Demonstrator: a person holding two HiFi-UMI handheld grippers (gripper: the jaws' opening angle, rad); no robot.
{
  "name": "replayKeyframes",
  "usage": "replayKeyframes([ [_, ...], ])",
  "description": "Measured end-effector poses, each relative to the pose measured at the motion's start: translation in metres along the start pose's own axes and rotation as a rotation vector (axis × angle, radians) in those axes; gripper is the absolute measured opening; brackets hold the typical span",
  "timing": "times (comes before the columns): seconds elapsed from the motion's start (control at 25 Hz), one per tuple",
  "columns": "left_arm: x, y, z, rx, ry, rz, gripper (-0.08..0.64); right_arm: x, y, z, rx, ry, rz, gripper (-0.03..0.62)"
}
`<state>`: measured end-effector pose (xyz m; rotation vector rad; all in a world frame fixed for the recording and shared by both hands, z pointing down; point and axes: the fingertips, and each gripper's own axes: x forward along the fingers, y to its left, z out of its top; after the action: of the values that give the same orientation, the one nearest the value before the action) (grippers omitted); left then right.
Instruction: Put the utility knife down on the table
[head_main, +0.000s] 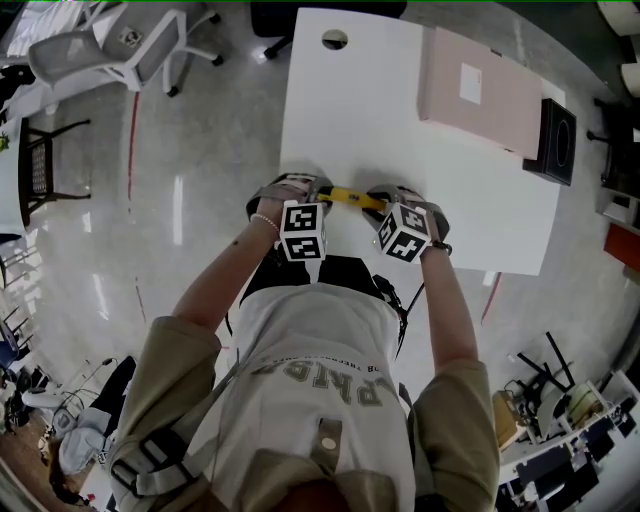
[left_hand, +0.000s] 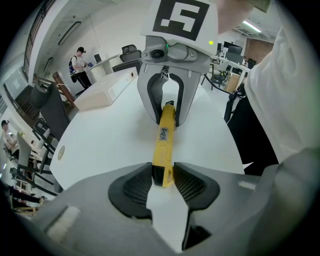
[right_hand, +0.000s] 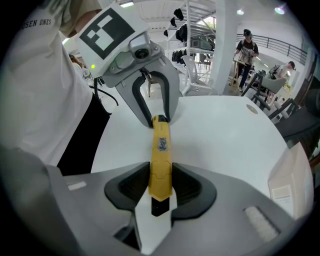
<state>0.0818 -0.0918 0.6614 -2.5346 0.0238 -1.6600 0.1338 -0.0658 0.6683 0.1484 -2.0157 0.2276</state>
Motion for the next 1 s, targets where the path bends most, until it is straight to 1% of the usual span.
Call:
replayKeyframes([
  [0.28, 0.0, 0.002, 0.003, 0.014, -0.031, 0.012, 0.146, -0.002, -0.002, -0.002, 0.014, -0.002, -0.014, 0.138],
  [0.44, 0.0, 0.003, 0.003, 0.021, -0.031, 0.016, 0.146, -0.004, -0.002, -0.005, 0.016, -0.004, -0.022, 0.138],
  [0.56, 0.001, 0.0, 0.007, 0.009, -0.043, -0.004, 0.146, -0.004, -0.002, -0.007, 0.022, -0.005, -0.021, 0.14],
  [0.72, 0.001, -0.001, 0.008, 0.007, -0.05, -0.012, 0.146, -0.005, -0.003, -0.009, 0.028, -0.008, -0.023, 0.14],
  [1.0, 0.002, 0.001, 0.008, 0.023, -0.049, -0.001, 0.146, -0.006, -0.003, -0.012, 0.046, -0.014, -0.027, 0.141],
])
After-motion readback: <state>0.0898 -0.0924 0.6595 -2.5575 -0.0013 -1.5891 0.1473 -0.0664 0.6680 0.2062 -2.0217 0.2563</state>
